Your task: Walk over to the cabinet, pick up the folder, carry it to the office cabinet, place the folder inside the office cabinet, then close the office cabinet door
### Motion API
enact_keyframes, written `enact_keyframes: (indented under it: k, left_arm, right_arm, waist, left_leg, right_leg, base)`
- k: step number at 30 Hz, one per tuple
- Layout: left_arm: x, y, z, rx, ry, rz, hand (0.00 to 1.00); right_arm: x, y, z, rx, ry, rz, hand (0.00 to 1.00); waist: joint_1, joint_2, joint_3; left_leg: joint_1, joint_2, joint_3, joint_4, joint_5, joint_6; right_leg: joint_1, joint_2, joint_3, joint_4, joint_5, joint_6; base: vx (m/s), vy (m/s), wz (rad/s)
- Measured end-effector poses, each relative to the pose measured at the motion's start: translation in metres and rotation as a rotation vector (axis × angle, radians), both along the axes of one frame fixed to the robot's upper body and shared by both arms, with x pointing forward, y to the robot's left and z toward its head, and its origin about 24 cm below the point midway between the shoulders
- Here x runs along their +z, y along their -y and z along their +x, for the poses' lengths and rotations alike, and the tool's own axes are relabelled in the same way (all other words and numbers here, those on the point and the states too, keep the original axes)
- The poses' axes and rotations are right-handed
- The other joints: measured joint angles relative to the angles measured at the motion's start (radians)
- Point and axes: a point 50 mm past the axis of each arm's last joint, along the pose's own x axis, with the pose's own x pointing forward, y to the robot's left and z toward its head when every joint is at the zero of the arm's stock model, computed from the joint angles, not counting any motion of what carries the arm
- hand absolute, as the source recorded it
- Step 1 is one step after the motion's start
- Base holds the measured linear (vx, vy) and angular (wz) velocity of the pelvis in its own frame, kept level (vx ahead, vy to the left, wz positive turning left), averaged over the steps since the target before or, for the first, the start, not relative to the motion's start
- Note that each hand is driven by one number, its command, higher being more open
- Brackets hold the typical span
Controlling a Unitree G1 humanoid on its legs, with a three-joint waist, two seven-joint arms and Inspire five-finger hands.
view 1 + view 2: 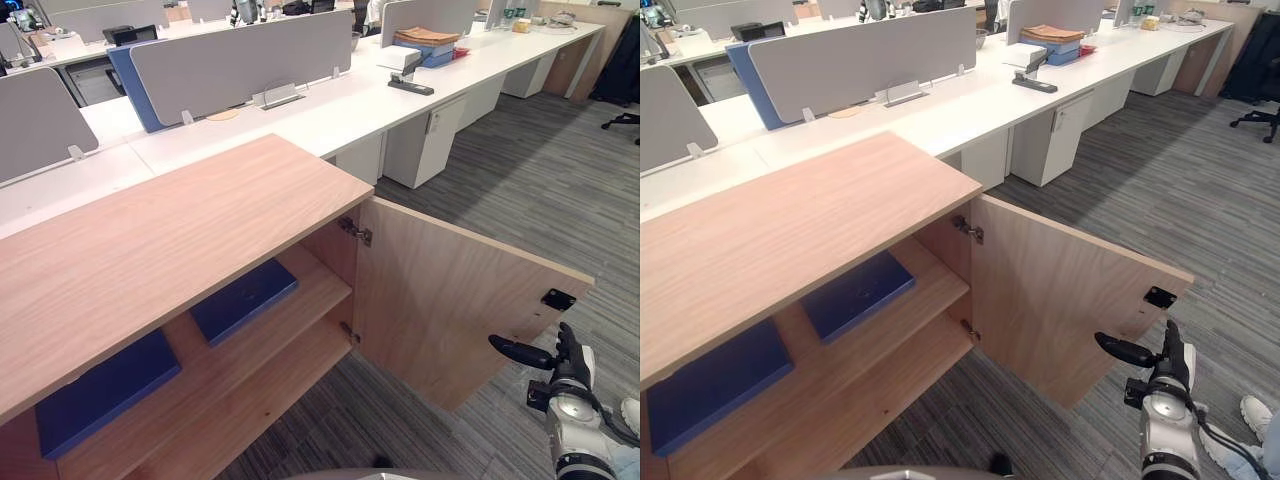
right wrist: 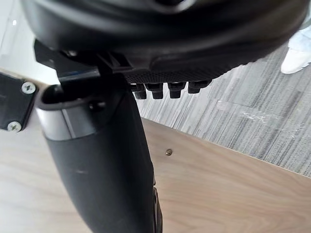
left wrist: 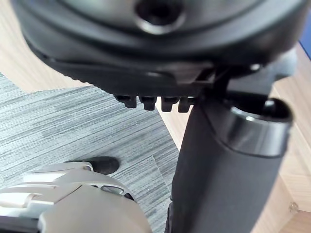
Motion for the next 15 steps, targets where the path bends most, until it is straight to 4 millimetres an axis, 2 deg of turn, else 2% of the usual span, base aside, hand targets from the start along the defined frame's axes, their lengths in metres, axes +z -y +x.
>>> enact_keyframes:
  k: [3, 8, 15]
  left_arm:
    - [0.000, 0.000, 0.000, -0.002, 0.002, -0.003, 1.00]
    - [0.001, -0.006, 0.000, -0.036, -0.001, 0.006, 1.00]
    - [0.002, -0.007, 0.006, -0.094, 0.004, 0.003, 1.00]
  right_arm:
    - [0.007, -0.001, 0.012, 0.052, 0.027, 0.010, 1.00]
    - [0.008, -0.003, 0.017, 0.152, 0.003, 0.034, 1.00]
    - [0.008, -0.003, 0.018, 0.239, -0.052, 0.010, 1.00]
  waist:
    - [-0.004, 0.002, 0.003]
    - [-0.026, -0.005, 0.011]
    - [-0.032, -0.011, 0.014]
  left_leg:
    - [0.000, 0.000, -0.007, 0.001, 0.000, 0.001]
    - [0.000, -0.001, -0.016, 0.003, 0.001, 0.001]
    - [0.000, 0.000, -0.015, 0.010, 0.000, 0.000]
  right_leg:
    - [0.000, 0.001, 0.000, 0.000, 0.000, 0.000]
    - [0.002, 0.001, -0.003, 0.000, 0.000, 0.000]
    - [0.003, 0.001, 0.001, -0.003, 0.002, 0.002]
  base:
    - [0.00, 0.000, 0.00]
    - [-0.02, 0.007, 0.01]
    - [-0.06, 0.015, -0.02]
